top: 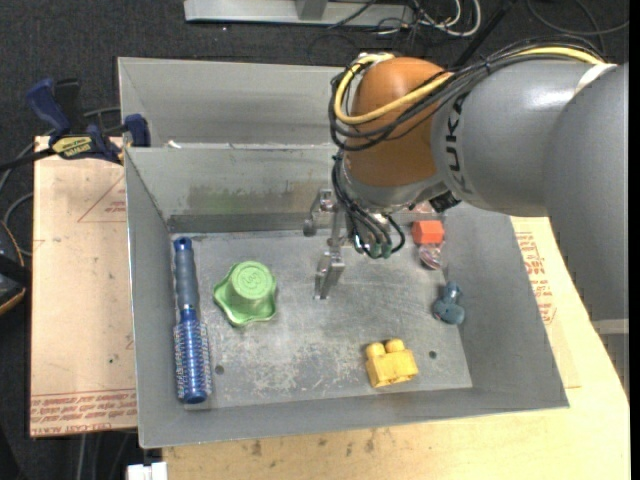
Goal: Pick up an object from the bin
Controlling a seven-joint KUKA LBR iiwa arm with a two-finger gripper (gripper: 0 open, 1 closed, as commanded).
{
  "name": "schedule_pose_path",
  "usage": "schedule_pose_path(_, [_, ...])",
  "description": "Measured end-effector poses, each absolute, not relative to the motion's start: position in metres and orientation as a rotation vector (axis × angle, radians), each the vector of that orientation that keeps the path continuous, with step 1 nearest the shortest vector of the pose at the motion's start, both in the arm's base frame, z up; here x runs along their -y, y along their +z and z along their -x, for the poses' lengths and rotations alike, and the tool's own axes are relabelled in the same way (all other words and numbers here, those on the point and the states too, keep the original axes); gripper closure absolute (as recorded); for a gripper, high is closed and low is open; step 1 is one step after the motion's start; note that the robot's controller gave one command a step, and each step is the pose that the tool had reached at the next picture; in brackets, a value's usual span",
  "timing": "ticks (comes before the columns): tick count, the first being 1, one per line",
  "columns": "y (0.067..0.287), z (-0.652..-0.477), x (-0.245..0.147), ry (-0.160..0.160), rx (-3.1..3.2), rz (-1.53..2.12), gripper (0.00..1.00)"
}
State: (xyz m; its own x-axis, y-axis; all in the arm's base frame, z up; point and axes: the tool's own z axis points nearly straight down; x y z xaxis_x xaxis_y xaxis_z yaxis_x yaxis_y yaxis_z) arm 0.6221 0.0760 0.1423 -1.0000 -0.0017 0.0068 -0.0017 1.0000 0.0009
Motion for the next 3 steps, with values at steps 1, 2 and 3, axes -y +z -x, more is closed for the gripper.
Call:
schedule_pose_path(1, [0.137,-0.587,-0.115,-0.004,3.138,0.03,0.0])
schedule_pose_path(2, [0.076,-0.601,-0.163,-0.004,3.146,-0.06,0.0])
schedule_pose_path(3, [0.076,-0.604,-0.176,0.0,3.15,-0.053,0.0])
